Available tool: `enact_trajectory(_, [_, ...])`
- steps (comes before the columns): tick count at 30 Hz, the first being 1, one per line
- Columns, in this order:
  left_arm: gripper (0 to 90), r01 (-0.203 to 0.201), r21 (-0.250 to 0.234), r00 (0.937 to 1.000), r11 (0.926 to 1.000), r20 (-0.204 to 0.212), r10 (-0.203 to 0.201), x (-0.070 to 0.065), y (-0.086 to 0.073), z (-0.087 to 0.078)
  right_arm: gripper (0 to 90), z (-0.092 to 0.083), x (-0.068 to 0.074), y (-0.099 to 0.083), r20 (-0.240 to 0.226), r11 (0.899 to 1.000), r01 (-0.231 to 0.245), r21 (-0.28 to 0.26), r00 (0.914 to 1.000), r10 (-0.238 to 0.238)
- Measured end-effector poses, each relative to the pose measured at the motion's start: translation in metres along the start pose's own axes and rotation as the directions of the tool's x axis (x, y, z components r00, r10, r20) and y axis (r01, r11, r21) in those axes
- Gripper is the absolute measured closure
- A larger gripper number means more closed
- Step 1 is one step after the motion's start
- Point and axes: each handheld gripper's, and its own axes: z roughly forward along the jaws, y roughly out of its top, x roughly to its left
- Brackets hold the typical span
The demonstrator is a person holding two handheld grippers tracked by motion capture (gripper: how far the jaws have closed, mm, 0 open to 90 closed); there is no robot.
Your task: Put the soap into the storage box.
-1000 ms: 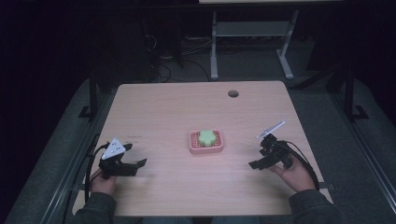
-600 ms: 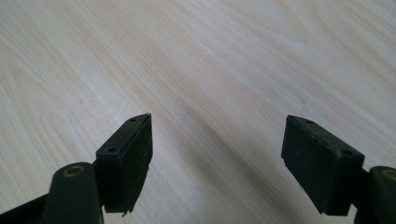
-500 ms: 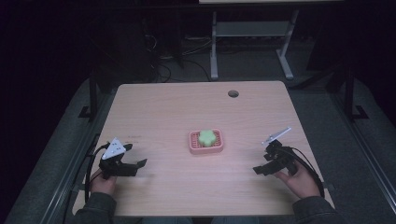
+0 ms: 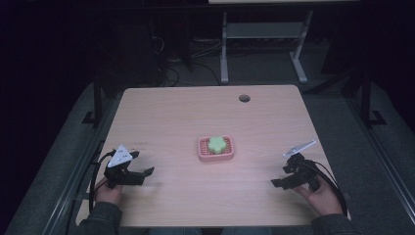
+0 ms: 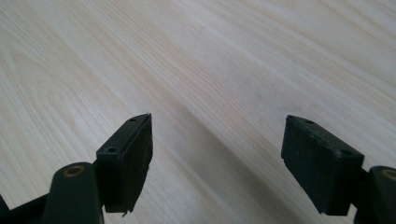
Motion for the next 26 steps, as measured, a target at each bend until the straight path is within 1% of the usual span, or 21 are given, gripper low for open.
enact_trajectory(1, [14.4, -0.001, 0.001, 1.0, 1.0, 0.0, 0.001, 0.0, 0.0, 0.0, 24.6, -0.001, 0.0, -0.002, 0.0, 1.0, -0.006, -0.003, 1.0, 0.006])
enact_trajectory(3, [14.4, 0.016, -0.002, 0.9999, 0.9999, 0.001, -0.016, -0.001, 0.0, 0.001, 24.6, -0.001, -0.001, -0.006, 0.001, 1.0, -0.009, -0.006, 1.0, 0.009])
enact_trajectory(5, [14.4, 0.016, 0.002, 0.9999, 0.9999, 0.002, -0.016, -0.001, 0.0, 0.001, 24.6, -0.001, -0.001, -0.013, 0.0, 1.0, -0.016, -0.009, 0.9999, 0.016])
enact_trajectory(6, [14.4, 0.008, 0.002, 1.0, 1.0, 0.0, -0.008, -0.001, 0.0, 0.001, 24.6, -0.001, -0.001, -0.015, 0.003, 1.0, -0.016, -0.009, 0.9999, 0.016])
enact_trajectory(7, [14.4, 0.008, 0.002, 1.0, 1.0, 0.0, -0.008, -0.001, 0.0, 0.001, 24.6, -0.001, -0.001, -0.015, 0.003, 1.0, -0.016, -0.009, 0.9999, 0.016])
enact_trajectory(10, [14.4, 0.009, 0.012, 1.0, 0.9999, 0.002, -0.009, -0.001, 0.0, 0.002, 24.6, -0.002, 0.001, -0.022, 0.007, 1.0, -0.022, -0.017, 0.9997, 0.022])
enact_trajectory(11, [14.4, 0.009, 0.007, 1.0, 0.9999, 0.003, -0.009, -0.001, -0.001, 0.002, 24.6, -0.003, 0.001, -0.024, 0.012, 0.999, -0.024, -0.022, 0.9996, 0.024])
enact_trajectory(12, [14.4, 0.017, 0.009, 0.9998, 0.9998, 0.004, -0.017, -0.002, -0.001, 0.003, 24.7, -0.005, 0.001, -0.025, 0.015, 0.999, -0.021, -0.028, 0.9996, 0.022])
enact_trajectory(13, [14.4, 0.016, 0.012, 0.9999, 0.9998, 0.004, -0.016, -0.002, -0.001, 0.003, 24.6, -0.006, 0.001, -0.027, 0.018, 0.999, -0.019, -0.041, 0.9996, 0.02])
enact_trajectory(14, [14.4, 0.002, 0.021, 1.0, 0.9998, 0.004, -0.002, -0.001, -0.001, 0.003, 24.6, -0.008, 0.002, -0.028, 0.02, 0.999, -0.023, -0.048, 0.9995, 0.024])
enact_trajectory(15, [14.4, -0.003, 0.02, 1.0, 0.9998, 0.003, 0.003, -0.001, 0.0, 0.004, 24.6, -0.01, 0.002, -0.029, 0.022, 0.998, -0.02, -0.059, 0.9995, 0.021])
enact_trajectory(18, [14.4, -0.007, 0.02, 1.0, 0.9998, 0.0, 0.007, -0.001, 0.0, 0.004, 24.6, -0.012, 0.005, -0.032, 0.023, 0.997, -0.023, -0.078, 0.9994, 0.025])
enact_trajectory(20, [14.4, 0.005, 0.017, 1.0, 0.9998, -0.001, -0.005, -0.002, 0.0, 0.003, 24.6, -0.012, 0.007, -0.034, 0.028, 0.997, -0.016, -0.078, 0.9995, 0.018])
enact_trajectory(22, [14.4, -0.007, 0.019, 1.0, 0.9998, -0.004, 0.007, 0.0, 0.0, 0.003, 24.6, -0.012, 0.009, -0.036, 0.032, 0.996, -0.005, -0.086, 0.9995, 0.008])
enact_trajectory(23, [14.4, -0.006, 0.018, 1.0, 0.9998, -0.006, 0.006, 0.0, 0.0, 0.003, 24.6, -0.012, 0.01, -0.037, 0.027, 0.996, -0.012, -0.092, 0.9995, 0.015])
enact_trajectory(24, [14.4, -0.008, 0.018, 0.9999, 0.9998, -0.008, 0.009, 0.0, 0.0, 0.003, 24.6, -0.012, 0.009, -0.037, 0.021, 0.996, -0.009, -0.094, 0.9997, 0.011])
enact_trajectory(26, [14.4, -0.01, 0.018, 0.9999, 0.9998, -0.009, 0.01, 0.0, 0.0, 0.004, 24.4, -0.012, 0.01, -0.037, 0.026, 0.994, -0.006, -0.106, 0.9996, 0.009])
